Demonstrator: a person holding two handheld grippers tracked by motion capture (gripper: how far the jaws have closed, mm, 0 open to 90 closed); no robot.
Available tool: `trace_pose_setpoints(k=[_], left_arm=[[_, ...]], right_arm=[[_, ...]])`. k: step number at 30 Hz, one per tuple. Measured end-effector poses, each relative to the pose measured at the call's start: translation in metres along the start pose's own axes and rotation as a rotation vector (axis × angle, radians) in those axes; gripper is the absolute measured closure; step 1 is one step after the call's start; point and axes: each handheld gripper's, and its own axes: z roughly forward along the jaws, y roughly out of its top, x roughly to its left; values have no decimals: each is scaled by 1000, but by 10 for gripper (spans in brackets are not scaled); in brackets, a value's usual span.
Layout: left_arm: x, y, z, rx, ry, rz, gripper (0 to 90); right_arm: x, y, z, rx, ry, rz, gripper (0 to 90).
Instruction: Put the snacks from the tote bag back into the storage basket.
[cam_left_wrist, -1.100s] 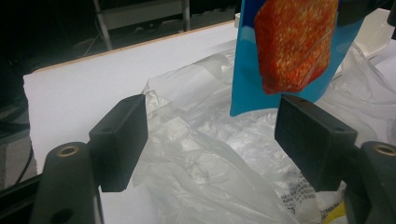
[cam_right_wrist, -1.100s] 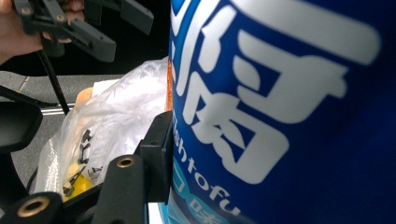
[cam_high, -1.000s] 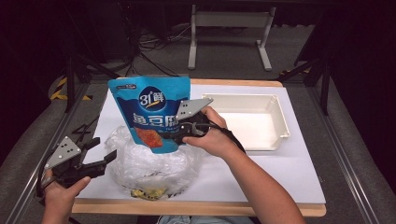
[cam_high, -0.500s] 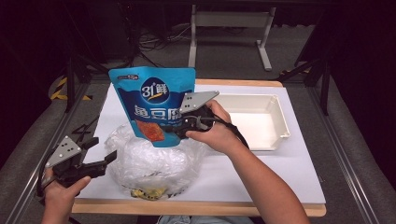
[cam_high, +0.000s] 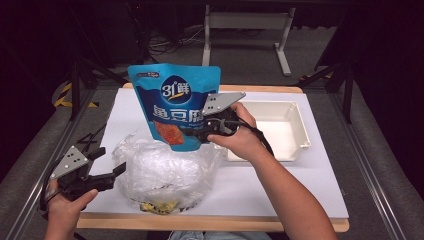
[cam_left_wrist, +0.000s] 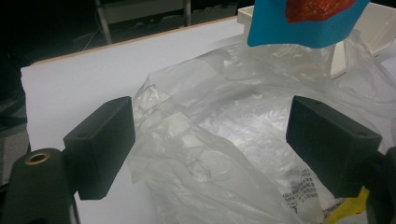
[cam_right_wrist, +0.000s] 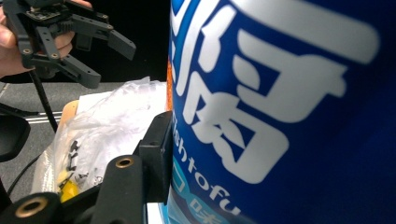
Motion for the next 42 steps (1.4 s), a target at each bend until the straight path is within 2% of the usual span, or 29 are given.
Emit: trace_pose_setpoints(k=[3, 20, 34, 42], left_arm=[[-1, 0, 0, 5, 9, 14, 167], [-1, 1, -2, 5, 12, 13, 162], [0, 1, -1, 6, 9, 14, 162], [-1, 1, -1, 9, 6, 14, 162]], right_arm=[[-9, -3, -11, -2, -27, 7, 505], [-50, -19, -50, 24, -141, 57, 505], [-81, -34, -71, 60, -215, 105, 505], [-94, -43, -82, 65, -232, 126, 504]])
